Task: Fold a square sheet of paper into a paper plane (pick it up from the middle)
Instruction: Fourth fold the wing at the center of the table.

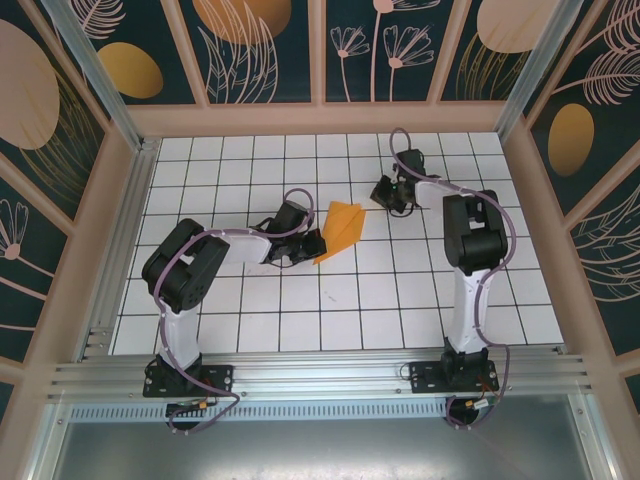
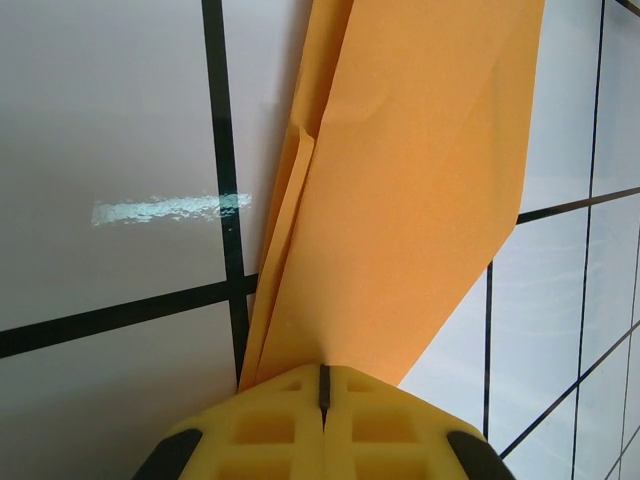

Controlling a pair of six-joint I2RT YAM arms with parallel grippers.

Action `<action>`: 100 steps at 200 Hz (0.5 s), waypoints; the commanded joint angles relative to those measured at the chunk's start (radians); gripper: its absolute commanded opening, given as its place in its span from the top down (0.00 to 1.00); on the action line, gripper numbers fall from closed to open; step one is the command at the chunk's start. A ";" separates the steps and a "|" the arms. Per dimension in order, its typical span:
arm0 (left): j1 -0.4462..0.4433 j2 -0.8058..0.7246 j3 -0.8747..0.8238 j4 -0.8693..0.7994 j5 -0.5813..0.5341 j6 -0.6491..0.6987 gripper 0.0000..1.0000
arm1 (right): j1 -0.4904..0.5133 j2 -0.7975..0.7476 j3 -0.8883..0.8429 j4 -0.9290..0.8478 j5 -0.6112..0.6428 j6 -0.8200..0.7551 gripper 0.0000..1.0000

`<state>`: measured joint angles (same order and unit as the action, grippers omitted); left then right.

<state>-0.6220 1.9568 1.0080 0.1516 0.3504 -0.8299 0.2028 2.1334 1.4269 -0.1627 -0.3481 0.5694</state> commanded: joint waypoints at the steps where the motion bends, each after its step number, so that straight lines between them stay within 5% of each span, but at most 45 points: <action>1: 0.006 0.038 -0.049 -0.239 -0.054 0.026 1.00 | 0.052 -0.103 -0.020 -0.003 0.003 -0.041 0.89; 53: 0.006 -0.014 0.026 -0.196 0.009 0.005 1.00 | 0.199 -0.259 -0.242 0.015 -0.012 -0.011 0.85; 100: 0.028 -0.180 0.013 -0.141 -0.033 -0.057 0.74 | 0.211 -0.404 -0.390 0.117 -0.008 0.037 0.71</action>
<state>-0.6159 1.8809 1.0321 0.0330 0.3546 -0.8627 0.4335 1.8179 1.0813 -0.1070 -0.3721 0.5816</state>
